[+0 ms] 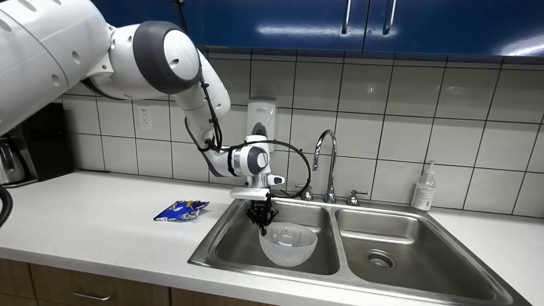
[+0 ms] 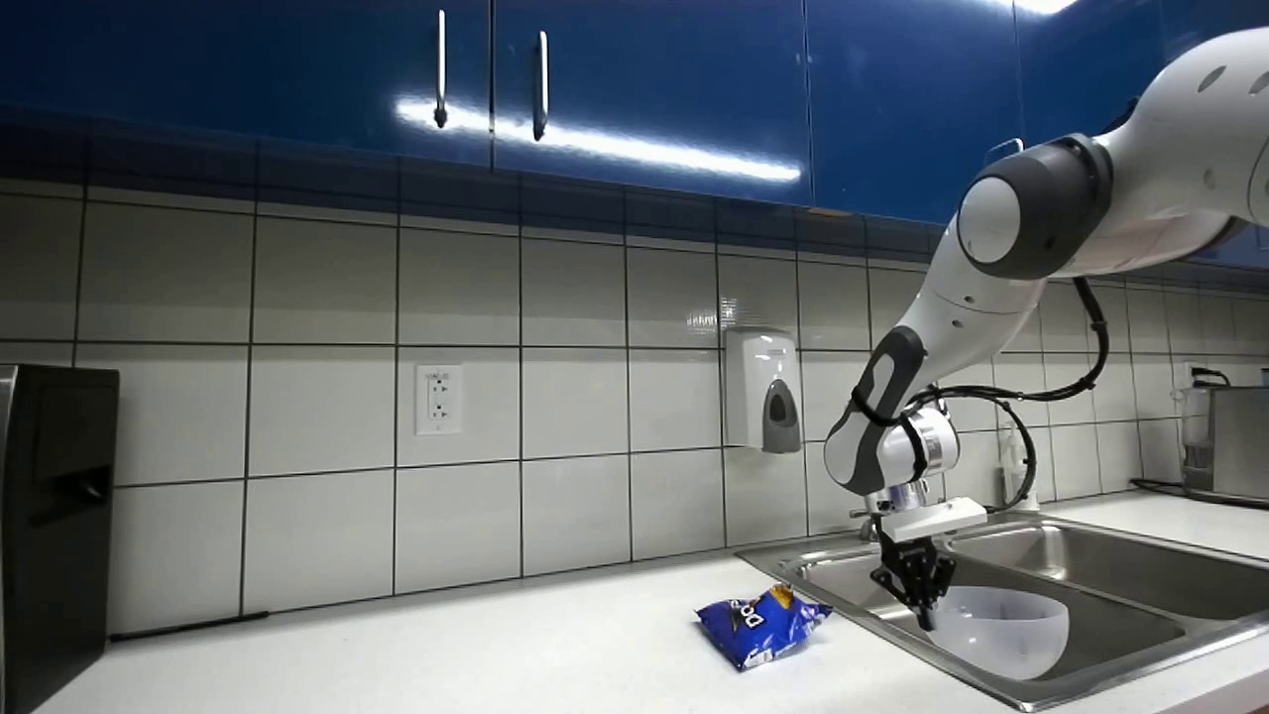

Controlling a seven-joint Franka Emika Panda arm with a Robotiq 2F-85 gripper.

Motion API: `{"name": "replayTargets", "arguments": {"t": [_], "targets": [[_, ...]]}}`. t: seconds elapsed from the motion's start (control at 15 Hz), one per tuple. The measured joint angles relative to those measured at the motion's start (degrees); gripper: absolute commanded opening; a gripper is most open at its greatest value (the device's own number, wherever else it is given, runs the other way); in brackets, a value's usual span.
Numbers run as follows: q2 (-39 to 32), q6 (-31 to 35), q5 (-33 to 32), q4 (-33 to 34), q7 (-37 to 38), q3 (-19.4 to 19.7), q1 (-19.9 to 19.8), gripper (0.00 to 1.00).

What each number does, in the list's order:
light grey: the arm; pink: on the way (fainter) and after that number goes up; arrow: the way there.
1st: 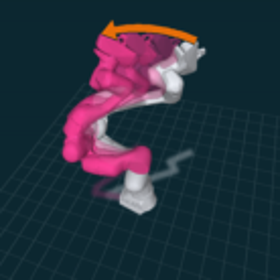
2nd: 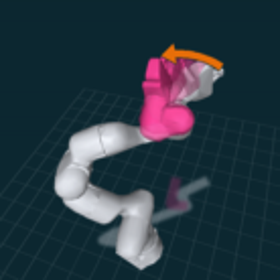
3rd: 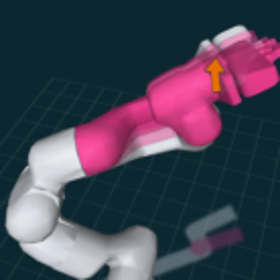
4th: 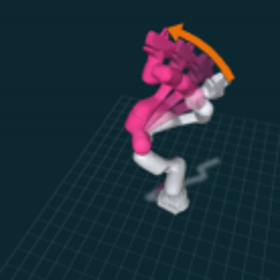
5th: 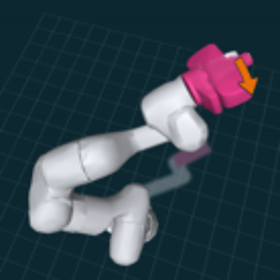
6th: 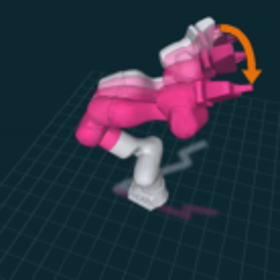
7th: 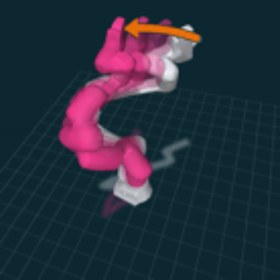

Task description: Pick up the clear bowl and put it in the sink

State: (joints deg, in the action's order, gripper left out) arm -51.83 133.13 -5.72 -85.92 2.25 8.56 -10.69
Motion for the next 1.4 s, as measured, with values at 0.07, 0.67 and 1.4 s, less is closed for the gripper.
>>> {"name": "replayTargets", "arguments": {"t": [0.07, 0.67, 1.4], "targets": [[-0.29, 0.00, 0.00, 0.40, 0.00, 0.00, 0.00, 0.29], [-0.63, -0.06, 0.03, 1.16, 0.03, 0.03, 0.01, 0.89], [12.62, -0.06, 0.04, -9.91, 0.17, 1.77, -0.04, 1.00]]}}
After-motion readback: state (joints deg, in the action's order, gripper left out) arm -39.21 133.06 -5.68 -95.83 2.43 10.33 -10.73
